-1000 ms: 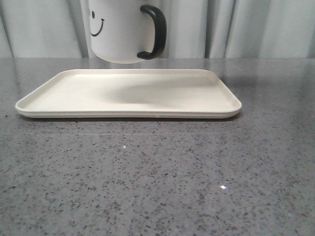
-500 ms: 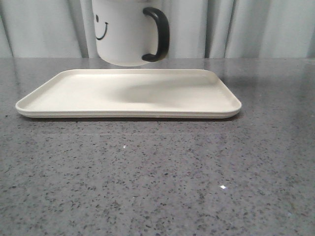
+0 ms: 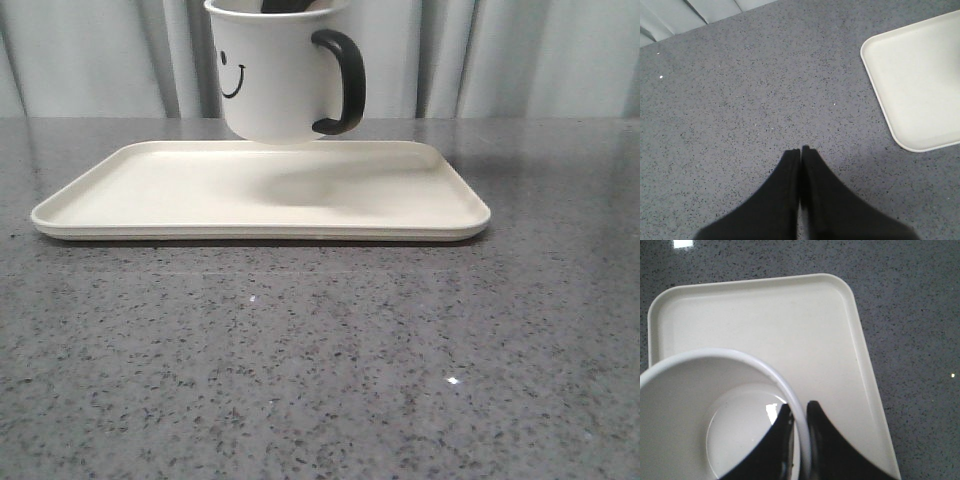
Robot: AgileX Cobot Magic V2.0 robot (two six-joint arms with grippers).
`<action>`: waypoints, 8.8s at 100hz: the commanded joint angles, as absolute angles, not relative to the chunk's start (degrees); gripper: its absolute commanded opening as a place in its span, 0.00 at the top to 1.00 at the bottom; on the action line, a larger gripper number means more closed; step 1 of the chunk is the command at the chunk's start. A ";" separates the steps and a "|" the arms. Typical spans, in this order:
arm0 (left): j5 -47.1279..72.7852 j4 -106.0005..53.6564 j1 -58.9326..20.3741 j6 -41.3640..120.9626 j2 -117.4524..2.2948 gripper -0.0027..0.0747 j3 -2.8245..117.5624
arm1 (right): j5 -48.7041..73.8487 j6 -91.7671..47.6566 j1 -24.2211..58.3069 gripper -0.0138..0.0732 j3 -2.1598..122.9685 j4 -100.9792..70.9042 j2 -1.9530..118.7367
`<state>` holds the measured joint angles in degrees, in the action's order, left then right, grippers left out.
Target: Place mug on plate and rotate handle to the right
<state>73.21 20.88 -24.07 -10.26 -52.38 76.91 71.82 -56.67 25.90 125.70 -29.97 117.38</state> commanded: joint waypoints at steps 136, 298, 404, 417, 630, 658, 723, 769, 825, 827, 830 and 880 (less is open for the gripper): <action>72.24 21.73 -24.40 -10.95 -52.10 0.99 78.07 | 76.74 -59.17 25.52 0.92 123.50 -37.76 113.86; 72.24 21.60 -24.40 -10.95 -52.10 0.99 78.07 | 74.98 -59.01 25.49 0.91 120.92 -42.71 113.76; 72.24 21.60 -24.40 -10.95 -52.10 0.99 78.07 | 76.58 -66.53 27.96 0.92 120.92 -28.22 113.76; 72.24 21.60 -24.40 -10.95 -52.10 0.99 78.07 | 76.58 -66.71 28.91 0.92 120.92 -26.75 113.76; 72.24 21.34 -24.40 -10.95 -52.10 0.99 78.07 | 76.62 -88.52 29.09 0.92 120.92 -34.11 113.76; 72.24 21.34 -24.40 -10.95 -52.10 0.99 78.07 | 76.62 -88.94 29.09 0.92 120.92 -35.65 113.76; 72.24 19.26 -24.40 -10.85 -52.10 0.99 78.07 | 76.62 -92.42 29.09 0.92 120.92 -35.21 113.76; 72.15 19.26 -24.40 -10.58 -52.10 0.99 78.07 | 76.57 -98.37 29.09 0.92 120.92 -34.87 113.76; 72.15 19.26 -24.40 -10.49 -52.10 0.99 78.07 | 76.62 -99.46 29.09 0.92 120.92 -34.93 113.76; 72.15 19.26 -24.40 -10.49 -52.10 0.99 78.07 | 76.62 -99.38 29.09 0.92 120.92 -34.93 113.76; 72.15 19.26 -24.40 -10.49 -52.10 0.99 78.07 | 76.62 -99.00 29.09 0.92 120.92 -34.93 113.76; 72.15 19.36 -24.40 -10.46 -52.10 0.99 78.07 | 76.62 -95.02 29.85 0.92 120.07 -36.68 113.76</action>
